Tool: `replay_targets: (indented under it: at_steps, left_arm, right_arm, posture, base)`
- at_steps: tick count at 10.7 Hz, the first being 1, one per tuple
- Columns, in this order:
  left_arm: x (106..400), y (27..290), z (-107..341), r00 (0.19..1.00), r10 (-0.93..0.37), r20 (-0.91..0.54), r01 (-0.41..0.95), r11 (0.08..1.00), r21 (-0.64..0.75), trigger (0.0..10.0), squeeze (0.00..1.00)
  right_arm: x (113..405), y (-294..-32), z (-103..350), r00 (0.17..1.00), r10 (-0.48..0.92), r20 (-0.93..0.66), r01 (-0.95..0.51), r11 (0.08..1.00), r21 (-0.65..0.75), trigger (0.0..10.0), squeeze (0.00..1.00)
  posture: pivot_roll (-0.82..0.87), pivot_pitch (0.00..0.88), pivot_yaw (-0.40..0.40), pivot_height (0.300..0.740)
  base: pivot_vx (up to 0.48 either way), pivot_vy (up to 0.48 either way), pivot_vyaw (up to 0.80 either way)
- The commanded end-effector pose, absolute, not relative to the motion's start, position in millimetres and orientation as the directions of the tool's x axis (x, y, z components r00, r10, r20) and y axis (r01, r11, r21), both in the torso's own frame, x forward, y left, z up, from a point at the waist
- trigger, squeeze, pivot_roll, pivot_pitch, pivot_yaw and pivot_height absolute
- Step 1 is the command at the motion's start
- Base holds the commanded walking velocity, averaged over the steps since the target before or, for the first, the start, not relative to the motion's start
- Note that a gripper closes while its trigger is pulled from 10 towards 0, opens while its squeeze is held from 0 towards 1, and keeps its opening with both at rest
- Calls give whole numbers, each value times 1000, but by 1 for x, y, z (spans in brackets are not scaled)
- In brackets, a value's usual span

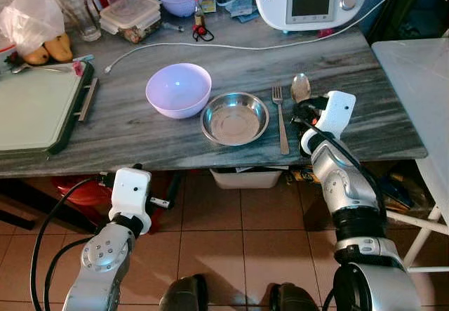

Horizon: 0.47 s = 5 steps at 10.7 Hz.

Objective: Setting the table

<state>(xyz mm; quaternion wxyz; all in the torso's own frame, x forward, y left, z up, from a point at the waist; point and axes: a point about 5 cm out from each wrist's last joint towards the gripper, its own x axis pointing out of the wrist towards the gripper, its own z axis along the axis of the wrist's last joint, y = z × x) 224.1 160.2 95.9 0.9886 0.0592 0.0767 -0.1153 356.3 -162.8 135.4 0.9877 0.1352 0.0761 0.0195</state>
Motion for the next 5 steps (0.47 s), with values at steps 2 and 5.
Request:
replay_targets:
  at_steps: [2, 5]
  left_arm:
    - [224, 162, 97, 961, -220, -170, 240, 965, 109, 10000, 0]
    - [224, 162, 97, 960, -221, -173, 241, 964, 108, 10000, 0]
  right_arm:
    - [340, -164, 94, 946, 48, -320, 44, 960, 275, 10000, 0]
    - [338, -166, 90, 940, 62, -336, 39, 957, 287, 10000, 1000]
  posture:
    - [95, 181, 116, 740]
    - [93, 183, 116, 740]
  base:
    - [0, 0, 0]
    - [0, 0, 0]
